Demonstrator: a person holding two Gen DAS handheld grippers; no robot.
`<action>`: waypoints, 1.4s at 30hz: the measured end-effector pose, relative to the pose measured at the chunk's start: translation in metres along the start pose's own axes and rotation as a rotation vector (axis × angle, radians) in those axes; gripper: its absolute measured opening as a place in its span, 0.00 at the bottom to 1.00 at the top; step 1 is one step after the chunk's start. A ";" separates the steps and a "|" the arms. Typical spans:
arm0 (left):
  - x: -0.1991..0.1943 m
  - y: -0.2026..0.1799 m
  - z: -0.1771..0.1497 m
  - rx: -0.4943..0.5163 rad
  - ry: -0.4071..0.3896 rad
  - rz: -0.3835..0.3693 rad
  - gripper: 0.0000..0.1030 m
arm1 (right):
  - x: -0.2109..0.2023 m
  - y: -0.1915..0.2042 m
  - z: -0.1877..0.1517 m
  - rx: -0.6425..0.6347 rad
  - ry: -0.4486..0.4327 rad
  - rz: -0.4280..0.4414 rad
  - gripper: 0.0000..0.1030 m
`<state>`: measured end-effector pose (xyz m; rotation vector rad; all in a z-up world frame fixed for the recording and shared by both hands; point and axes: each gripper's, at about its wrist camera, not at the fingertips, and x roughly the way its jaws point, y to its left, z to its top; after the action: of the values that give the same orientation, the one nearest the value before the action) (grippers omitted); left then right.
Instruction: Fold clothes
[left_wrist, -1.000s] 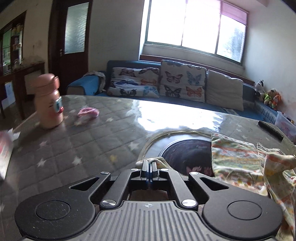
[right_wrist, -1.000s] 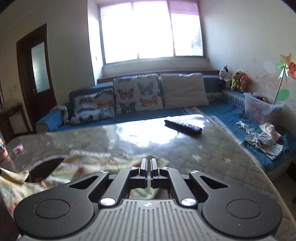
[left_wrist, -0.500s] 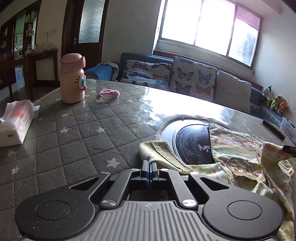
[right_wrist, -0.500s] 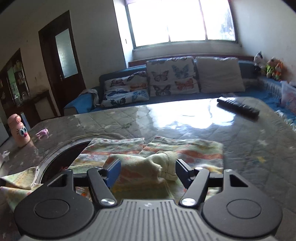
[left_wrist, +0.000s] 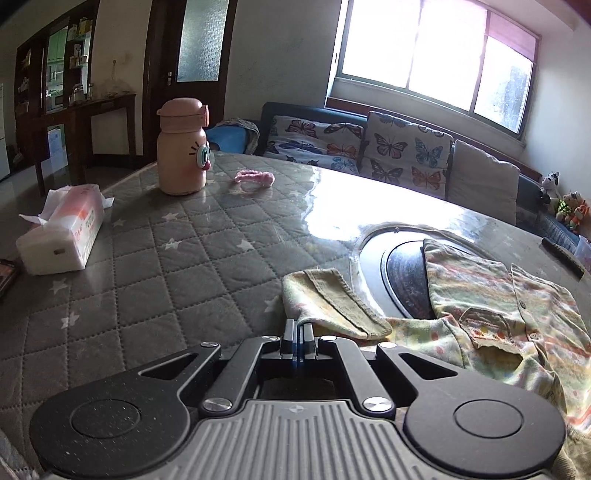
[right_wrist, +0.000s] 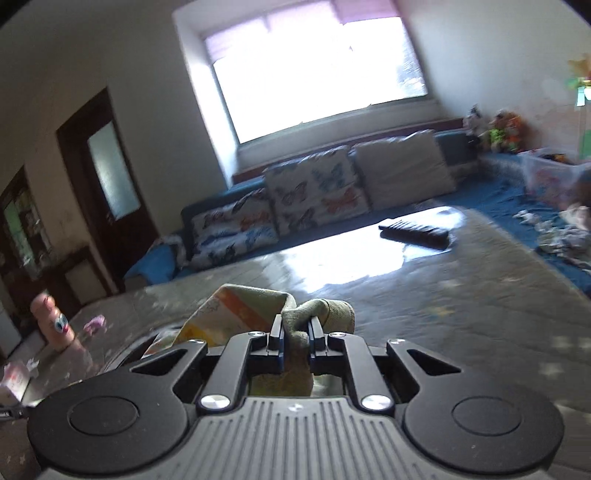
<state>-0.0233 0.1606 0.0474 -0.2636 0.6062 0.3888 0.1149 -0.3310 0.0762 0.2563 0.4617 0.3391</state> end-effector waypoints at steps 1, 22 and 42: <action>0.000 0.000 -0.001 0.004 0.004 0.000 0.01 | -0.012 -0.007 0.000 0.015 -0.011 -0.016 0.10; -0.003 0.000 -0.008 0.059 0.027 0.012 0.06 | -0.046 -0.015 -0.028 -0.006 0.019 -0.263 0.66; -0.001 -0.001 -0.011 0.093 0.014 0.012 0.20 | -0.050 -0.044 -0.035 0.166 -0.036 -0.320 0.02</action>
<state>-0.0288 0.1553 0.0390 -0.1737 0.6378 0.3700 0.0673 -0.3840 0.0518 0.3442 0.4875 -0.0165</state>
